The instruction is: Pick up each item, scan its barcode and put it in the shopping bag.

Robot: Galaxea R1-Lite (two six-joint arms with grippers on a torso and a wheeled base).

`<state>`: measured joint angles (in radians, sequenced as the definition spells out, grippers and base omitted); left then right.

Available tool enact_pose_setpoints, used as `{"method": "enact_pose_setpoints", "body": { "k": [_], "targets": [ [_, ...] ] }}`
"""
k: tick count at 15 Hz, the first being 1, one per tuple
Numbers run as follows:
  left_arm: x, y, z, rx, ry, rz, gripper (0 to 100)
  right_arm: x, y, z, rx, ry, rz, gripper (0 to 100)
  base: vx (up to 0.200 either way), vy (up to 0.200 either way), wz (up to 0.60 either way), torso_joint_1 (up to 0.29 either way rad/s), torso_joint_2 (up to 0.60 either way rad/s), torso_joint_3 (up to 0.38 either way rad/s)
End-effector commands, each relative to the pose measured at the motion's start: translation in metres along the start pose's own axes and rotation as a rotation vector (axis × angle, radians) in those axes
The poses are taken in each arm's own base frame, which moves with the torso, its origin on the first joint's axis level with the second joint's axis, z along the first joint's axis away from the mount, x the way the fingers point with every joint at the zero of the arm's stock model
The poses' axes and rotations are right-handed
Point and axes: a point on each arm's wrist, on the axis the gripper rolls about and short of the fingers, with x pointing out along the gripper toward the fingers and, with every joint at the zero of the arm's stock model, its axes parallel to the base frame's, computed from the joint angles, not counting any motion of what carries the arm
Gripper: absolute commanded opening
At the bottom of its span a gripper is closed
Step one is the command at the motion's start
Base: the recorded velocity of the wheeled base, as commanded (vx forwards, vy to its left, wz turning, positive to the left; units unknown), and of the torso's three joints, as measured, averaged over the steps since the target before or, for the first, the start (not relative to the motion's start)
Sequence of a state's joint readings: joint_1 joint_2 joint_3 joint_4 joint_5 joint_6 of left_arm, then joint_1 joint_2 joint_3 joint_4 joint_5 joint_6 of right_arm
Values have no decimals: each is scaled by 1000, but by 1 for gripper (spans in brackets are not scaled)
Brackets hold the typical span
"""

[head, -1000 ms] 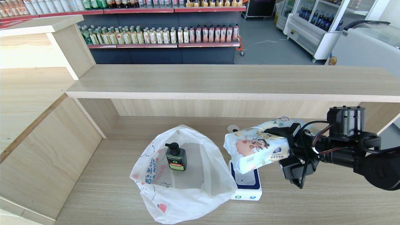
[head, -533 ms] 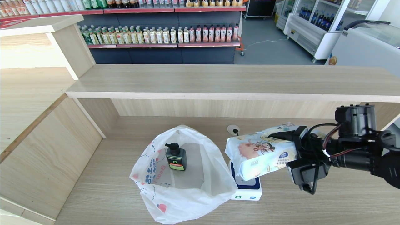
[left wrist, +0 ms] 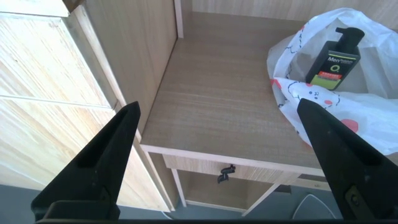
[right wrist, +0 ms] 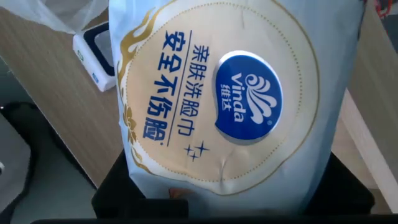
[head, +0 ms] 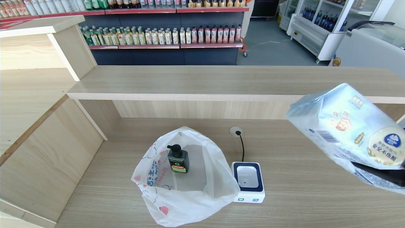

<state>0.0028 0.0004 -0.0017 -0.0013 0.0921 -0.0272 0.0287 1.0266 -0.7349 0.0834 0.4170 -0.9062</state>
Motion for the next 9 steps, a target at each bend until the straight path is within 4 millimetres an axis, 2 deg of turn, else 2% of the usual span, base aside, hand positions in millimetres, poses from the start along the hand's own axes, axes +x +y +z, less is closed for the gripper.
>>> {"method": "enact_pose_setpoints", "body": {
  "k": [1,2,4,6,9],
  "targets": [
    [0,0,0,0,-1,2,100,-34,9,-8,260,59,-156,0,0,0,0,0,0,0],
    [0,0,0,0,-1,2,100,-34,14,-17,293,99,-170,0,0,0,0,0,0,0],
    [0,0,0,0,-1,0,100,-34,15,-19,402,99,-179,0,0,0,0,0,0,0],
    [0,0,0,0,-1,2,100,-31,16,-21,438,121,-162,0,0,0,0,0,0,0],
    [0,0,0,0,-1,2,100,-30,20,-22,457,146,-118,0,0,0,600,1,1,5]
  ]
}}
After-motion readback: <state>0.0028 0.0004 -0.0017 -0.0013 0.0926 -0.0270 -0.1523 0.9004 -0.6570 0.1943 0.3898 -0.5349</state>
